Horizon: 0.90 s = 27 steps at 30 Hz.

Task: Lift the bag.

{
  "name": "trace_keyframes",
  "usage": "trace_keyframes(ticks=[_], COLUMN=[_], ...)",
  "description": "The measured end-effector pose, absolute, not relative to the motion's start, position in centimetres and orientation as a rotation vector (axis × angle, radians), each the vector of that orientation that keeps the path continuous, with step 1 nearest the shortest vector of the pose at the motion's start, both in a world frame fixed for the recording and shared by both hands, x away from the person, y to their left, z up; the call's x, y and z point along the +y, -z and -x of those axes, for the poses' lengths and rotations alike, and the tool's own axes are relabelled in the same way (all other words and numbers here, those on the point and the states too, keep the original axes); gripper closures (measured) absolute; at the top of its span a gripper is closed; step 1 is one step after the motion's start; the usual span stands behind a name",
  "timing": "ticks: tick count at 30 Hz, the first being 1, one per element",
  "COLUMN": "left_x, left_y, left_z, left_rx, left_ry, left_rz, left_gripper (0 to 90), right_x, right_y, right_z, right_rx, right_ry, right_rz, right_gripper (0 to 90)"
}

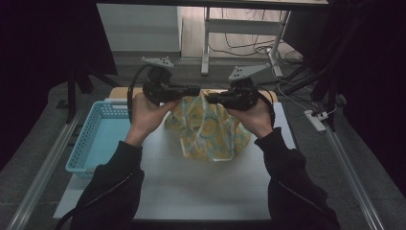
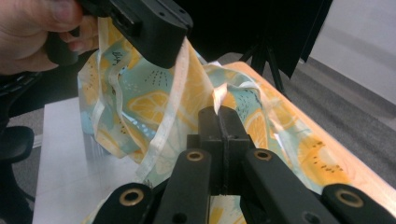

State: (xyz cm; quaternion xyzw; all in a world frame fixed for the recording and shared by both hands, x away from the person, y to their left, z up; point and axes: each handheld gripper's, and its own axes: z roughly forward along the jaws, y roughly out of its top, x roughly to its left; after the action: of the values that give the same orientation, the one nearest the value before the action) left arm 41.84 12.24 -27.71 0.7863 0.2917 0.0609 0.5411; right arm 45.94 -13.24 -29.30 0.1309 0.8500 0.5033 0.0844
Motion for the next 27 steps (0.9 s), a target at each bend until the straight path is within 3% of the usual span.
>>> trace_keyframes(ticks=[20, 27], left_x=[13.0, 13.2], left_y=[22.9, 23.1], left_z=[-42.3, -43.0], left_rx=[0.682, 0.72], left_ry=[-0.227, -0.243], left_rz=[-1.782, -1.76], left_gripper=[89.8, 89.7], right_x=[-12.8, -12.5], right_y=[23.9, 23.8], right_z=[-45.6, -46.1], right_rx=[2.437, 2.43], right_ry=[-1.566, -1.569], right_rz=[-0.357, -0.378], right_gripper=[90.0, 90.0])
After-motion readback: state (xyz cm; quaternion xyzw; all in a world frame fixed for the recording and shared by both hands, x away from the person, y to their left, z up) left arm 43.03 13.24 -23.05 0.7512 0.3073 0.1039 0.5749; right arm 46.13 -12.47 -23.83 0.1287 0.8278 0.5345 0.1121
